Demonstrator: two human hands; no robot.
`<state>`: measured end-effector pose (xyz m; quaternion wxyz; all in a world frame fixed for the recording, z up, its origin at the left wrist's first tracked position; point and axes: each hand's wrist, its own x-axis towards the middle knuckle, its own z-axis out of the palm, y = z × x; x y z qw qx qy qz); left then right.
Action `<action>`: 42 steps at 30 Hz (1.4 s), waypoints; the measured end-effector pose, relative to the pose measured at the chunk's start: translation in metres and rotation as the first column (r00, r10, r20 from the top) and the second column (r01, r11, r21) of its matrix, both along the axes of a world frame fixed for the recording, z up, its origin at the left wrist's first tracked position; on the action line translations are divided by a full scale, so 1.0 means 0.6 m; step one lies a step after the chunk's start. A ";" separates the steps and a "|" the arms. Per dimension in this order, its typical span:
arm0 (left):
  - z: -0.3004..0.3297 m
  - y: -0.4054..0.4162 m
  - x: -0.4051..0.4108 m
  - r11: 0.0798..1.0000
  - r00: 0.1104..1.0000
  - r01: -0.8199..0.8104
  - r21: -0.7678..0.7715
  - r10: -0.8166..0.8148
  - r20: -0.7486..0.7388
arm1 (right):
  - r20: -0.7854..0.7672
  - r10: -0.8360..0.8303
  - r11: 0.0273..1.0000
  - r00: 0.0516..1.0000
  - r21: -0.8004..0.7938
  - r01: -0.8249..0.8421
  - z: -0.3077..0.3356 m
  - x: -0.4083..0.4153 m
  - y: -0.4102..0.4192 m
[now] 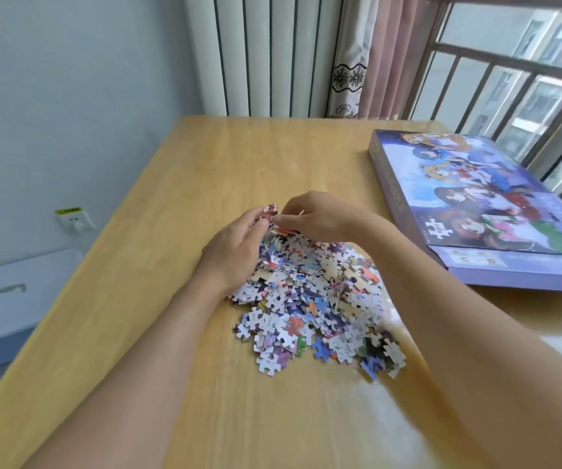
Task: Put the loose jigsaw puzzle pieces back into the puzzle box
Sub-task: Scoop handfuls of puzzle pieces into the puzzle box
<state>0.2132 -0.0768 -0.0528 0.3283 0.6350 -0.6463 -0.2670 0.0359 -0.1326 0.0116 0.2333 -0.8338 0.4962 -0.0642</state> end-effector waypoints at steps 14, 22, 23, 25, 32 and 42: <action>0.028 0.031 -0.017 0.970 0.944 0.241 -0.021 -0.239 -0.225 | -0.311 0.143 0.983 0.940 0.154 -0.099 0.027 -0.078 0.102; 0.034 0.025 -0.024 0.993 0.854 0.115 -0.013 -0.106 -0.509 | -0.117 0.169 0.984 0.979 0.070 -0.162 0.023 -0.068 0.100; 0.035 0.027 -0.026 0.994 0.839 0.107 -0.006 -0.094 -0.536 | -0.106 0.179 0.983 0.978 0.061 -0.174 0.023 -0.066 0.102; 0.036 0.029 -0.030 0.995 0.814 0.104 0.012 -0.078 -0.576 | -0.119 0.202 0.979 0.972 0.052 -0.197 0.024 -0.064 0.107; 0.049 0.026 -0.032 0.989 0.632 0.117 0.089 -0.005 -0.775 | -0.169 0.280 0.960 0.945 0.027 -0.280 0.007 -0.038 0.117; 0.056 0.031 -0.027 0.968 0.602 0.158 0.194 0.061 -0.796 | -0.024 0.231 0.954 0.973 -0.189 -0.231 -0.004 -0.030 0.106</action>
